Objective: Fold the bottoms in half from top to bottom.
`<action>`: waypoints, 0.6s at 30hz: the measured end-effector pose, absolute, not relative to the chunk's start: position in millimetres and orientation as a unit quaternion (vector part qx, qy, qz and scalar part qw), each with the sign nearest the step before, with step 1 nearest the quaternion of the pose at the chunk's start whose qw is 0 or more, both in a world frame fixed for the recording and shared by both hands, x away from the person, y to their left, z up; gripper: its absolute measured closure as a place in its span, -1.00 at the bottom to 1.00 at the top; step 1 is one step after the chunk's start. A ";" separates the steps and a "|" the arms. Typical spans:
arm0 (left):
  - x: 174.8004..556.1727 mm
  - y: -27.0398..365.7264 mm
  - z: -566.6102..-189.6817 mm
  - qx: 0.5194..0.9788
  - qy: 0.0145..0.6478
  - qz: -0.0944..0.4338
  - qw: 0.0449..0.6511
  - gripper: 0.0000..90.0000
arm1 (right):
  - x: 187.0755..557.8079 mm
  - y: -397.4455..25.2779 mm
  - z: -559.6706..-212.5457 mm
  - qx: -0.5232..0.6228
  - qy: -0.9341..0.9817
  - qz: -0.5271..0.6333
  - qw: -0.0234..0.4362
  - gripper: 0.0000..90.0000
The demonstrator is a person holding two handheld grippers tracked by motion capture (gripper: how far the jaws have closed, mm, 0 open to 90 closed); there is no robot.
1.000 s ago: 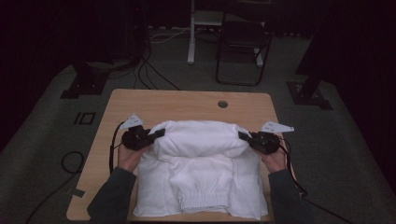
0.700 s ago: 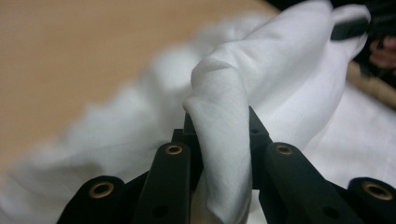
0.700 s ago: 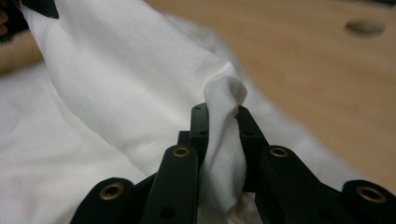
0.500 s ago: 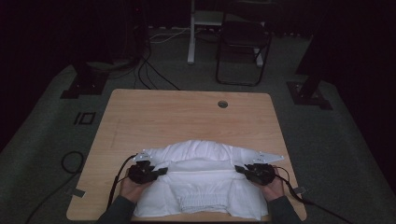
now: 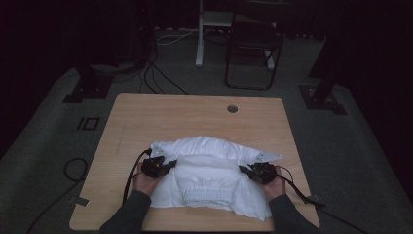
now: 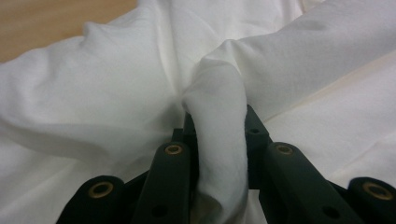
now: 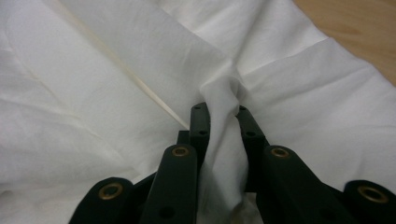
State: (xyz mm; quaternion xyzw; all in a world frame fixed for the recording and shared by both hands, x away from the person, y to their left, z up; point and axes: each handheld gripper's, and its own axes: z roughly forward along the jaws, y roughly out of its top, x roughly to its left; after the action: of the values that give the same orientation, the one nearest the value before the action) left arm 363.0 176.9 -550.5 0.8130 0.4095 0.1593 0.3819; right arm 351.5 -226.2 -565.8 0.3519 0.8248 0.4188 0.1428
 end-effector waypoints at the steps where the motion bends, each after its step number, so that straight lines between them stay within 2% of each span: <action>1: 373.4 174.1 -550.6 0.808 0.417 0.169 0.380 0.74 | 363.7 -224.5 -565.2 0.359 0.822 0.416 0.149 0.79; 6: 396.7 169.7 -551.7 0.790 0.442 0.181 0.384 0.74 | 391.4 -216.8 -562.8 0.379 0.815 0.401 0.179 0.80; 9: 403.6 169.4 -552.0 0.784 0.450 0.183 0.386 0.74 | 405.3 -214.1 -562.6 0.396 0.806 0.402 0.179 0.80; 18: 413.2 172.5 -548.4 0.770 0.474 0.164 0.395 0.75 | 408.1 -214.3 -563.5 0.411 0.792 0.416 0.176 0.81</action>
State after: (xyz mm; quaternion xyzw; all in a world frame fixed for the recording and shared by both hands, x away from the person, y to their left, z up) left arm 413.2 172.5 -548.4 0.7695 0.4744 0.1644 0.3947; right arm 408.1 -214.3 -563.5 0.4110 0.7921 0.4156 0.1757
